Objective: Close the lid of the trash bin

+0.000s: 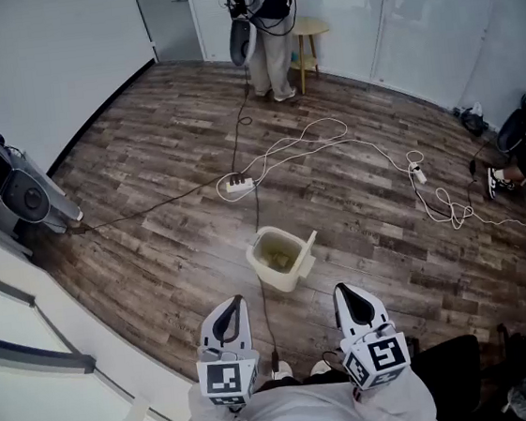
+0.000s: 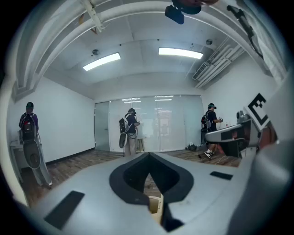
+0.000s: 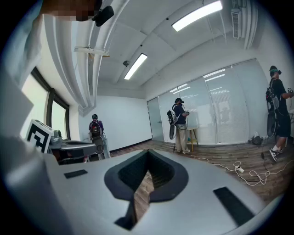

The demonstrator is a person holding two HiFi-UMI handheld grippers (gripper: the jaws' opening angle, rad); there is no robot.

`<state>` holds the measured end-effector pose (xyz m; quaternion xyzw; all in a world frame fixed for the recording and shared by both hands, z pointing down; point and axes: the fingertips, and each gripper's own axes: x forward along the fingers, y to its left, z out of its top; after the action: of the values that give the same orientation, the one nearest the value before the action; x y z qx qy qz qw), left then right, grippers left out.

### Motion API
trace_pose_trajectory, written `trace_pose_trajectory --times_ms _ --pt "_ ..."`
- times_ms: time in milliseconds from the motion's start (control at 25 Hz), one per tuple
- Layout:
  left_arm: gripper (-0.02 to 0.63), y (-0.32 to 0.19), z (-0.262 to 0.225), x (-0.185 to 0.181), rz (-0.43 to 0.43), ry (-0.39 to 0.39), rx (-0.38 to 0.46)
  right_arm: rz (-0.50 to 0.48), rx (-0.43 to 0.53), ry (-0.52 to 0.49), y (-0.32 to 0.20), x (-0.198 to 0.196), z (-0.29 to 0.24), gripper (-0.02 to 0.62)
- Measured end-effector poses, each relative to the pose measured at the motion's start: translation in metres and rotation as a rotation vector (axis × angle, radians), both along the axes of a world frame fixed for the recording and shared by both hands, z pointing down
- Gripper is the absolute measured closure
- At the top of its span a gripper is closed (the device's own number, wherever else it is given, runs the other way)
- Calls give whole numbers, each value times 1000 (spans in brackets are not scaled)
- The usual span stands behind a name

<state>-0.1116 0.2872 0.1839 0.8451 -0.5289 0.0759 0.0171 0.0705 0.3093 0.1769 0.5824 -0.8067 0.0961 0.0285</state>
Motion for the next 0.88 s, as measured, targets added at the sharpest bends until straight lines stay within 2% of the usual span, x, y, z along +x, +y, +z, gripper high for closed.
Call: trace_pose_trajectory --times_ms 320,880 --pt "601 0 -2 -4 6 -13 18 -8 -9 -3 3 -9 -1 572" --pt "601 -7 1 34 -13 -39 -17 -30 1 -10 -6 33 -3 572"
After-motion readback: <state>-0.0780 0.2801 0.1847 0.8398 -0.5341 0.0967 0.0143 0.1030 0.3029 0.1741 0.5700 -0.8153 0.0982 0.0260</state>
